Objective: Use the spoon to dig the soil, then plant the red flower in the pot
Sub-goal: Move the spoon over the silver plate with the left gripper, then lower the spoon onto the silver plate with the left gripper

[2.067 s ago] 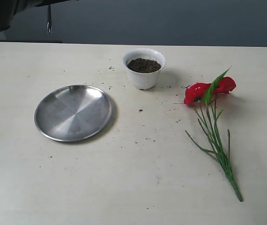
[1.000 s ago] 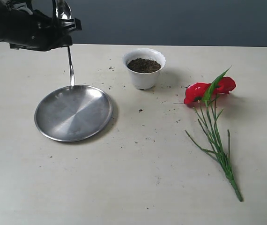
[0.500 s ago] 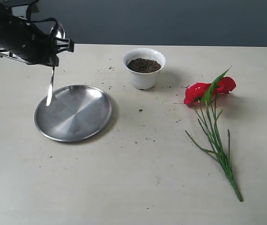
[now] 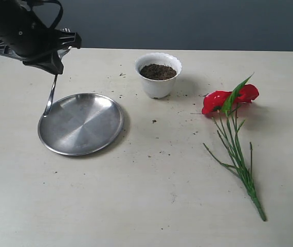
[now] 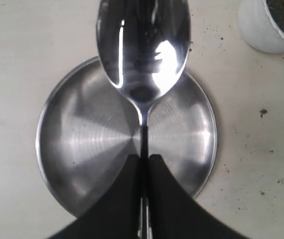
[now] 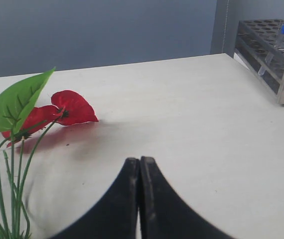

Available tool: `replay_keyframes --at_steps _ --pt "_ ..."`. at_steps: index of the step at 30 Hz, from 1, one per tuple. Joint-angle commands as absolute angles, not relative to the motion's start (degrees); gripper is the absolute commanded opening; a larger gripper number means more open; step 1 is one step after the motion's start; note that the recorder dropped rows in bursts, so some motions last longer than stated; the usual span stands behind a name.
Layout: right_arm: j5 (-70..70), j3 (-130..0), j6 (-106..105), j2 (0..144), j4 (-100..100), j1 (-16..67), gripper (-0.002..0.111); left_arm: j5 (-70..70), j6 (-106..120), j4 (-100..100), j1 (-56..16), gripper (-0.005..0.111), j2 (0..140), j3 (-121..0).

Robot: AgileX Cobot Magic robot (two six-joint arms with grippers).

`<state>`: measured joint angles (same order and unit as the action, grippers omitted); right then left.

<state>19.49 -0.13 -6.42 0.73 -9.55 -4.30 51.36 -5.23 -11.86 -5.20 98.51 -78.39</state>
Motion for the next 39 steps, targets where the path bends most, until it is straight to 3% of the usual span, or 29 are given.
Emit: replay_keyframes --at_steps 1,22,39 --pt "19.2 0.0 -6.5 0.5 -9.6 -4.5 -0.001 54.0 -8.4 -9.6 -7.8 0.000 98.8 -78.8" --pt "19.2 0.0 -6.5 0.5 -9.6 -4.5 -0.001 54.4 -17.7 -7.6 -14.9 0.000 110.5 -84.5" --pt "19.2 0.0 -6.5 0.5 -9.6 -4.5 -0.001 58.0 -27.1 3.3 -15.2 0.000 117.0 -87.4"
